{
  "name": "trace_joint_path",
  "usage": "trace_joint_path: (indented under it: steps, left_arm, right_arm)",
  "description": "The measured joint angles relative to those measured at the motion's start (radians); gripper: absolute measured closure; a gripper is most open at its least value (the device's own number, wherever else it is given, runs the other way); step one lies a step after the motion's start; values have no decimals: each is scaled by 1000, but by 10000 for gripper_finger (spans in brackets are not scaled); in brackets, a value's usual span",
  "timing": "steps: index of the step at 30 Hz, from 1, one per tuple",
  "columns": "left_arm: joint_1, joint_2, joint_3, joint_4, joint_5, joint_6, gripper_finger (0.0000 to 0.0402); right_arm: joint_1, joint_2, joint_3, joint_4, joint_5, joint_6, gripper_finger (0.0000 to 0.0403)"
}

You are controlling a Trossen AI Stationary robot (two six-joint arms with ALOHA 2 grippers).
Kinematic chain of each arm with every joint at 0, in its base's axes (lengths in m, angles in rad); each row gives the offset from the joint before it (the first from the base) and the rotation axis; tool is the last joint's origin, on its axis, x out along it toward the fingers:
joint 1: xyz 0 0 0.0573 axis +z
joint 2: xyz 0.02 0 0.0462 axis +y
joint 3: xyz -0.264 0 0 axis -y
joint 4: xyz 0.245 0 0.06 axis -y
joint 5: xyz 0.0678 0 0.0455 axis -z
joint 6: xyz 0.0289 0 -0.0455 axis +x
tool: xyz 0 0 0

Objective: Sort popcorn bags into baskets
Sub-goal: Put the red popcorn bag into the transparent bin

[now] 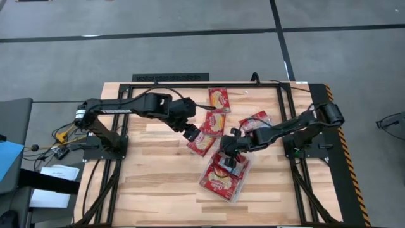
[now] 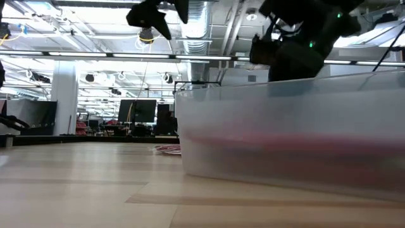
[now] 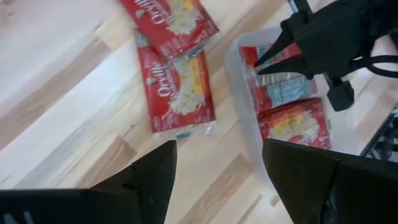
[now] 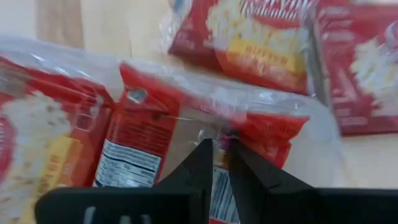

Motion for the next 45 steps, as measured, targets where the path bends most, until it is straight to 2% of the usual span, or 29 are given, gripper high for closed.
trace_joint_path:
  steps: [4, 8, 14, 17, 21, 24, 30, 33, 37, 41, 45]
  left_arm:
    - [-17, -11, 0, -26, -13, -6, 175]
    - [-33, -11, 0, -43, -21, -5, 175]
    - [-62, -11, -30, -37, -114, 0, 175]
    - [-66, -12, -79, -24, -118, -11, 175]
    - [-45, -12, -216, 148, -97, -44, 175]
    - [0, -11, -325, 381, -81, -50, 174]
    - [140, -9, -532, 872, -54, -53, 147]
    - [214, 7, -572, 934, -59, -53, 128]
    - [290, 68, -576, 995, 0, -53, 110]
    - [334, 161, -553, 1025, 88, -69, 102]
    - [348, 255, -508, 1022, 106, -73, 101]
  right_arm:
    - [6, 41, 0, -9, -40, 14, 335]
    - [29, 19, 0, -86, -59, 51, 337]
    - [55, -110, 1, -155, -18, 53, 337]
    - [54, -201, 14, -194, -10, 67, 337]
    - [55, -339, 29, -264, 37, 109, 336]
    - [46, -439, 32, -312, 82, 155, 326]
    - [27, -599, 33, -372, 138, 200, 253]
    - [26, -648, 32, -396, 181, 200, 206]
    - [13, -677, 32, -415, 227, 201, 158]
    - [-12, -680, 32, -447, 229, 196, 144]
    - [-31, -673, 30, -480, 228, 192, 143]
